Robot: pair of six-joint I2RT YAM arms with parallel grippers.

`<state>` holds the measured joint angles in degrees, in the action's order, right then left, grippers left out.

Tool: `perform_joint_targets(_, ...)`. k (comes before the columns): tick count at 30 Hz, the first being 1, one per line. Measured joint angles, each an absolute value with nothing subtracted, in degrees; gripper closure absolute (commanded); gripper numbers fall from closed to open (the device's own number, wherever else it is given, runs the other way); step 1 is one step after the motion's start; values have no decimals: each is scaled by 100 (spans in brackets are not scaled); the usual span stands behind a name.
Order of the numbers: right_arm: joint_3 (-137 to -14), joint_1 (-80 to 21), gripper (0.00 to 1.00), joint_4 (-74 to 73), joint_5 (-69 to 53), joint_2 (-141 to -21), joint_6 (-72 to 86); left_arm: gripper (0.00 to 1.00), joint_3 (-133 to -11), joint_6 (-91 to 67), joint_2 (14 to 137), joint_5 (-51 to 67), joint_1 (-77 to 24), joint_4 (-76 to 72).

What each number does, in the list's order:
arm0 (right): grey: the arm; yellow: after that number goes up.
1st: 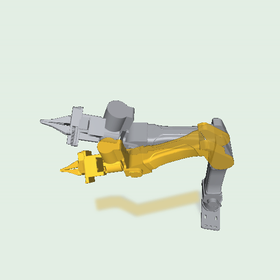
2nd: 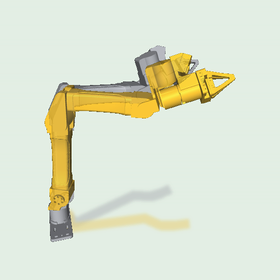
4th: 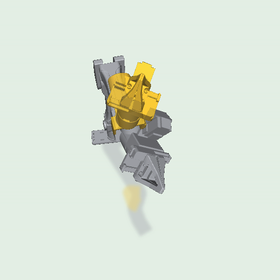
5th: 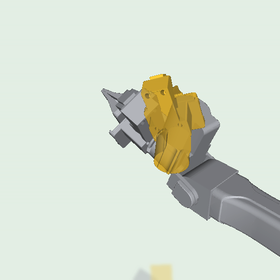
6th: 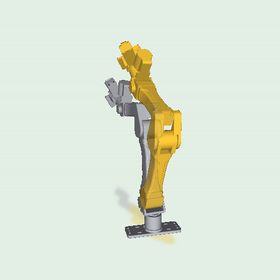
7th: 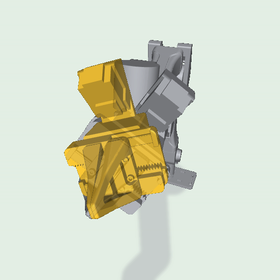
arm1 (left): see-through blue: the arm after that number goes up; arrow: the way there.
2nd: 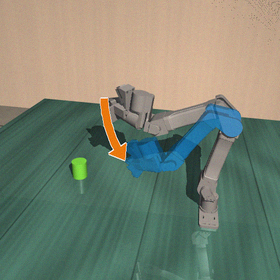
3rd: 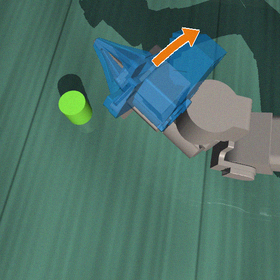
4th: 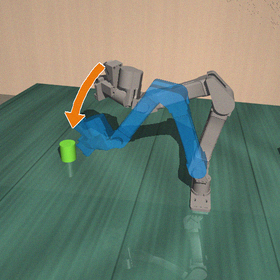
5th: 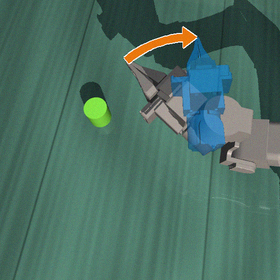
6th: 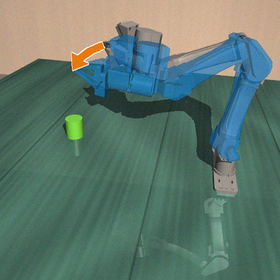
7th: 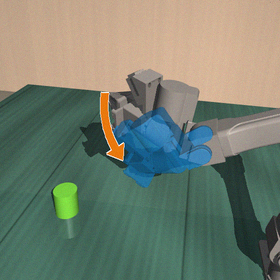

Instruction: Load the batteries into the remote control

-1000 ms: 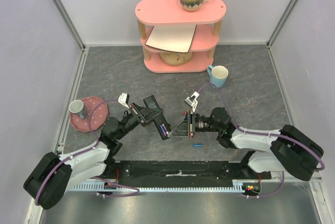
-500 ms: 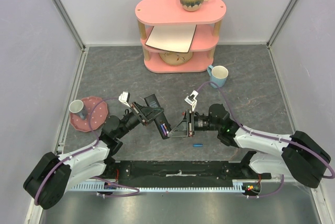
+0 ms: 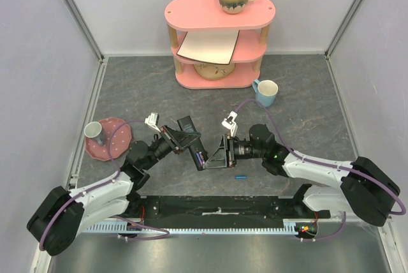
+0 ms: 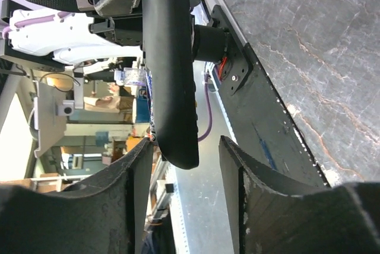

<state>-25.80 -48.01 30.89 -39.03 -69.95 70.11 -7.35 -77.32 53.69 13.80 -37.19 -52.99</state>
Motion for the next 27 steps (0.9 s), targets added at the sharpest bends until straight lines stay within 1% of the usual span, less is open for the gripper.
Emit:
perform_joint_targets(4,-2882,-4783,39,2694,-3798,-6980,6630,98,-735,-7745,5085,1256,-3800,-4956)
perform_joint_targets(8,-3166,-4615,39,2471,-3573,-6908,6296,98,-735,-7776,4934,1402,-4025,-4731)
perform_joint_targets(12,-3199,-4602,39,2331,-3575,-6794,6084,98,-733,-7813,4930,1404,-4027,-4578)
perform_joint_targets(17,-3199,-4602,35,2206,-3614,-6748,5955,98,-733,-7861,4932,1400,-4027,-4539)
perform_joint_targets(27,-3194,-4602,34,2272,-3909,-6709,5843,98,-733,-7922,4932,1374,-4027,-4501)
